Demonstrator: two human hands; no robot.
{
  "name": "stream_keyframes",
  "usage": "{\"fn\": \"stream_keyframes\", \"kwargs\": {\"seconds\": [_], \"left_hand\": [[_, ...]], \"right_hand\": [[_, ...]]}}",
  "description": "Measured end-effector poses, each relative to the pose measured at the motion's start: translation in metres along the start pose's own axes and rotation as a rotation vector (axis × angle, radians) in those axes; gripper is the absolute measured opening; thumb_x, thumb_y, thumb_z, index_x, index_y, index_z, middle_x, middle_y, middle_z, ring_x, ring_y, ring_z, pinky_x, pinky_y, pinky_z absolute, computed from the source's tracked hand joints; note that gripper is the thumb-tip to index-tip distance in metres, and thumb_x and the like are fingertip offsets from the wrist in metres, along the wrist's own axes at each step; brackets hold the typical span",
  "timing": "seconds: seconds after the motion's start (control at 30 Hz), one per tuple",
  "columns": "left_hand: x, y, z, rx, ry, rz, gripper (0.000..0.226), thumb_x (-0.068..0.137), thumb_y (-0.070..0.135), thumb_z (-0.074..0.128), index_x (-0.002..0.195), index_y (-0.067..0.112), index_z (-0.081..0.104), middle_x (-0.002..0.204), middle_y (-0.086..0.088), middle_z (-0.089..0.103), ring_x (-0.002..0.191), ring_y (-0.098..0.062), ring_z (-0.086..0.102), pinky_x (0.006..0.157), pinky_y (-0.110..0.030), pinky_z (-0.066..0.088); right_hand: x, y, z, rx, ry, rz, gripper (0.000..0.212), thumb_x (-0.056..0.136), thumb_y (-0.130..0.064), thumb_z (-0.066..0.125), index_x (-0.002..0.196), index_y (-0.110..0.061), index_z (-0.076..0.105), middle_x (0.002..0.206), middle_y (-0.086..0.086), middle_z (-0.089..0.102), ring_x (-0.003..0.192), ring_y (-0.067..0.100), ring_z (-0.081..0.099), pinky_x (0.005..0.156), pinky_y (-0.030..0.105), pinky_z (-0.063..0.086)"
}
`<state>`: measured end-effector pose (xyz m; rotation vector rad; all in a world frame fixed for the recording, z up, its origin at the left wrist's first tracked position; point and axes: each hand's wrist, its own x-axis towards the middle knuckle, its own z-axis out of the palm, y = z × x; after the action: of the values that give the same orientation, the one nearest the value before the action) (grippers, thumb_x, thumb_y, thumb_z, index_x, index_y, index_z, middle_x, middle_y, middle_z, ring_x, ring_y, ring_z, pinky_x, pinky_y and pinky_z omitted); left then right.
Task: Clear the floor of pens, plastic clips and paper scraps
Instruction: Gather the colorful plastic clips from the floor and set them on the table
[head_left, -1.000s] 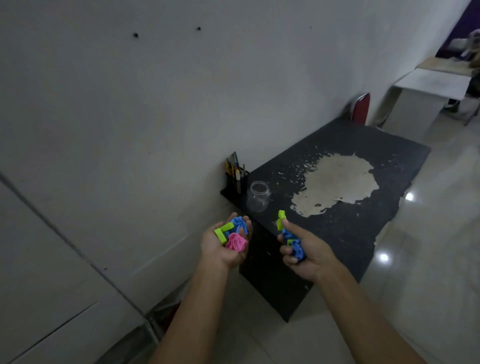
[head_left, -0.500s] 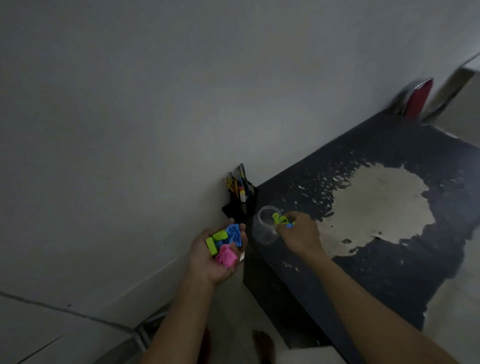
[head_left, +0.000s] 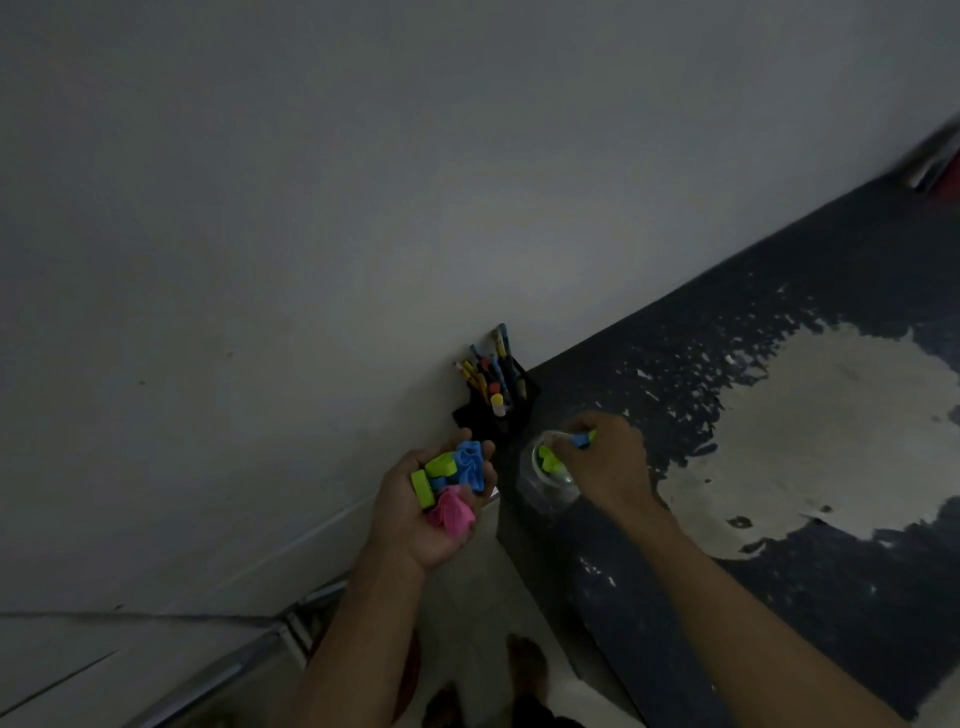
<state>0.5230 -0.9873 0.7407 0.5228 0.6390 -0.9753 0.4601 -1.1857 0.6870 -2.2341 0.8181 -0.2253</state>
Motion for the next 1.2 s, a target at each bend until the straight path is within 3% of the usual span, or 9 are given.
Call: {"fn": "stream_keyframes", "kwargs": {"seconds": [0.13,0.27,0.43,0.6,0.8,0.9,1.0,1.2], "left_hand": [[-0.003,0.005,0.002,0.014,0.008,0.013,0.031,0.082,0.015,0.047,0.102,0.001,0.065,0.093,-0.022,0.069,0.061,-0.029,0.067,0.038,-0.018,0.048],[-0.006,0.01,-0.001,-0.023,0.036,0.034,0.032,0.095,0.018,0.039,0.107,0.0,0.061,0.102,-0.023,0.063,0.061,-0.031,0.067,0.036,-0.023,0.049],[-0.008,0.015,-0.011,-0.032,0.046,0.077,0.036,0.08,0.016,0.047,0.109,0.001,0.062,0.108,-0.021,0.062,0.063,-0.029,0.067,0.037,-0.023,0.049],[-0.003,0.017,-0.015,-0.046,0.06,0.076,0.03,0.091,0.016,0.042,0.108,0.002,0.063,0.109,-0.021,0.061,0.062,-0.028,0.066,0.037,-0.023,0.049],[-0.002,0.017,-0.01,-0.062,0.084,0.101,0.033,0.098,0.018,0.036,0.111,0.001,0.061,0.113,-0.02,0.059,0.065,-0.028,0.066,0.038,-0.022,0.049],[-0.001,0.014,-0.008,-0.065,0.079,0.096,0.031,0.09,0.013,0.042,0.111,0.001,0.061,0.118,-0.02,0.056,0.067,-0.028,0.066,0.038,-0.023,0.049],[0.0,0.01,-0.007,-0.058,0.057,0.098,0.04,0.067,0.008,0.059,0.105,0.0,0.063,0.11,-0.023,0.058,0.059,-0.03,0.067,0.037,-0.024,0.049],[0.006,0.003,-0.007,-0.04,0.095,0.097,0.034,0.081,0.014,0.047,0.108,0.001,0.062,0.109,-0.021,0.06,0.058,-0.029,0.067,0.036,-0.022,0.047]], "right_hand": [[0.003,-0.014,0.017,0.222,0.284,-0.164,0.011,0.084,-0.024,0.074,0.08,-0.015,0.068,0.075,-0.007,0.062,0.07,-0.001,0.058,0.063,0.007,0.043],[0.004,-0.004,0.043,0.233,0.394,-0.261,0.01,0.084,-0.016,0.074,0.083,-0.008,0.067,0.079,0.002,0.063,0.072,0.0,0.053,0.066,0.007,0.042],[0.005,0.007,0.059,0.169,0.399,-0.377,0.012,0.083,-0.013,0.074,0.084,-0.003,0.067,0.08,0.006,0.062,0.071,0.004,0.052,0.065,0.006,0.039],[0.005,0.01,0.063,0.152,0.412,-0.409,0.01,0.083,-0.009,0.075,0.083,-0.002,0.067,0.079,0.008,0.063,0.069,0.007,0.054,0.064,0.006,0.041],[0.005,0.011,0.062,0.18,0.416,-0.427,0.011,0.084,-0.01,0.074,0.082,-0.003,0.066,0.081,0.007,0.062,0.069,0.01,0.057,0.06,0.017,0.048],[0.004,0.015,0.06,0.173,0.414,-0.432,0.012,0.085,-0.011,0.074,0.082,-0.002,0.066,0.086,0.01,0.061,0.075,0.017,0.06,0.063,0.025,0.052],[-0.001,0.022,0.06,0.168,0.4,-0.381,0.012,0.083,-0.011,0.074,0.082,-0.001,0.067,0.093,0.011,0.06,0.081,0.02,0.06,0.067,0.029,0.053],[-0.006,0.032,0.063,0.172,0.334,-0.37,0.019,0.085,-0.021,0.072,0.087,-0.002,0.072,0.101,0.01,0.063,0.09,0.019,0.061,0.079,0.021,0.052]]}}
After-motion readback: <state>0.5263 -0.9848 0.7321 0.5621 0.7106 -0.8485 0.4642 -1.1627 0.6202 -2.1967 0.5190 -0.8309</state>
